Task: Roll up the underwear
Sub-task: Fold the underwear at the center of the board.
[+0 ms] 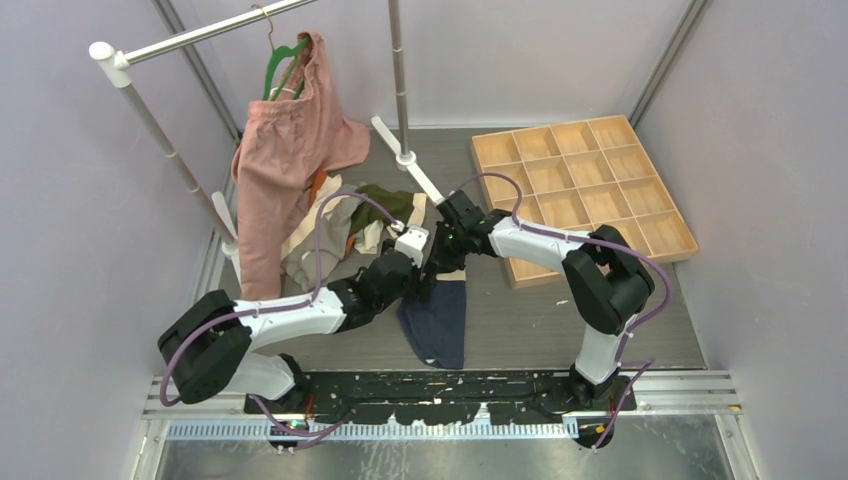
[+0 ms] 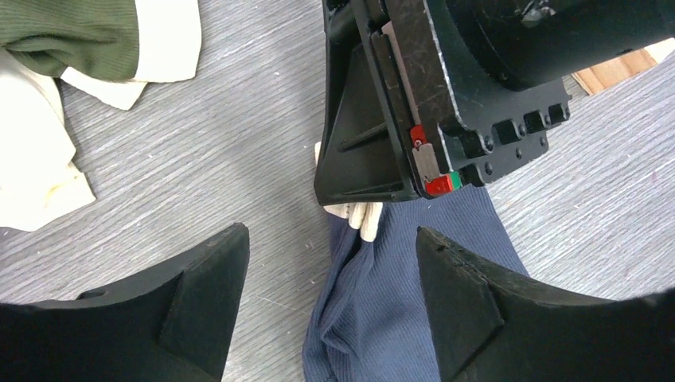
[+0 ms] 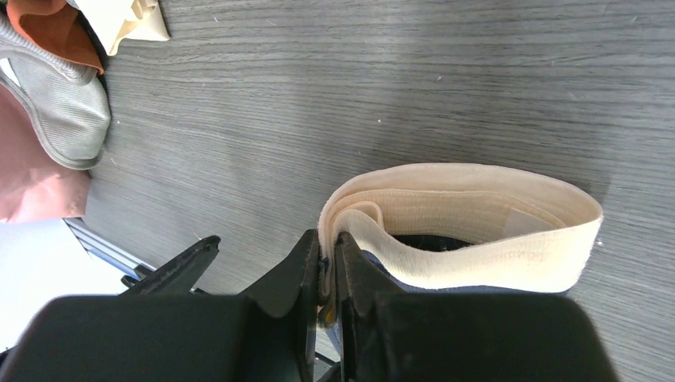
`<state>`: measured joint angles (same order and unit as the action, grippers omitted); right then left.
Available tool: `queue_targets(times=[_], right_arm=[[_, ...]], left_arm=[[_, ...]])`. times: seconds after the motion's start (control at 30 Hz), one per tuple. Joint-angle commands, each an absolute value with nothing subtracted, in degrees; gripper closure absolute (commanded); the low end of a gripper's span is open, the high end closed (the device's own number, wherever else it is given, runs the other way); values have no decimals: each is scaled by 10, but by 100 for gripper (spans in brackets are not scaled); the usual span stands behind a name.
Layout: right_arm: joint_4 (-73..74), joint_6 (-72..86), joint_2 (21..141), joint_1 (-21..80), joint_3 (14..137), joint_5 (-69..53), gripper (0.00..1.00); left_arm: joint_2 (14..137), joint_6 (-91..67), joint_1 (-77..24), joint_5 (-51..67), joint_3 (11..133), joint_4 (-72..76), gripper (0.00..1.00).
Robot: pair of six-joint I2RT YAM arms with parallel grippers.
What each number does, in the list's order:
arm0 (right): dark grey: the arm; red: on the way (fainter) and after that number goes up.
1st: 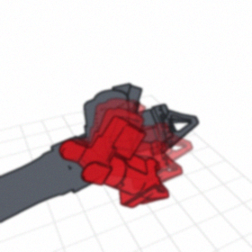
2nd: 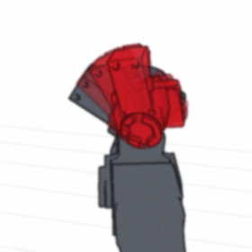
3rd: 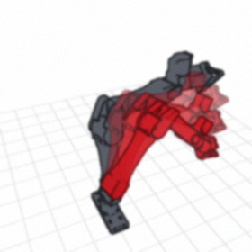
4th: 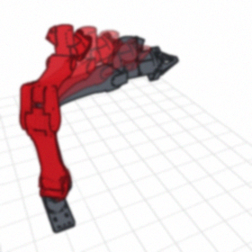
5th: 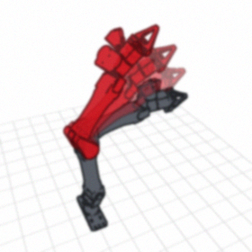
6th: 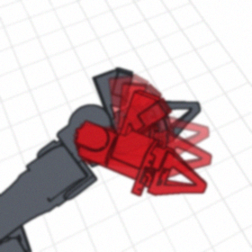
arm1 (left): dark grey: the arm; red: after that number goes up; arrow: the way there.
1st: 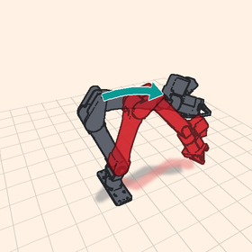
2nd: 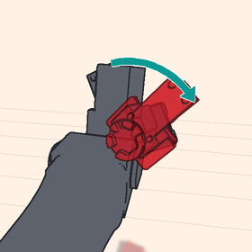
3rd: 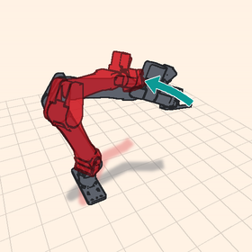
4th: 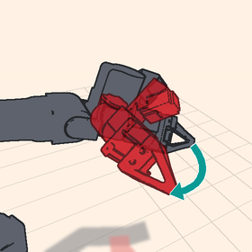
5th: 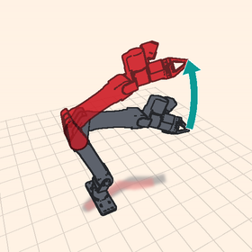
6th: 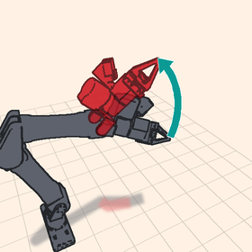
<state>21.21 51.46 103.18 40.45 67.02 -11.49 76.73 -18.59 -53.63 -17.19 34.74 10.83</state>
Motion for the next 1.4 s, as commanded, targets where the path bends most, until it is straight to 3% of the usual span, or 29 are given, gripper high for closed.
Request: queue_targets(times=[0.0, 0.23, 0.8, 0.9, 1.0, 1.07, 1.37], right_arm=[[198, 511, 1021, 406, 670, -119, 99], [196, 512, 1013, 406, 666, -126, 99], [201, 505, 1009, 407, 666, -131, 99], [202, 503, 1009, 407, 666, -132, 99], [200, 502, 1007, 406, 665, -133, 99], [193, 501, 1001, 407, 661, -130, 94], [203, 479, 910, 398, 636, -39, 57]], left_arm=[[764, -170, -538, -189, 348, 127, 21], [816, -164, -531, -155, 377, 130, 26], [853, -164, -496, -97, 396, 146, 62], [863, -165, -494, -90, 399, 148, 71], [865, -166, -492, -89, 400, 148, 89], [865, -165, -491, -90, 400, 146, 99], [860, -172, -484, -93, 391, 151, 99]])
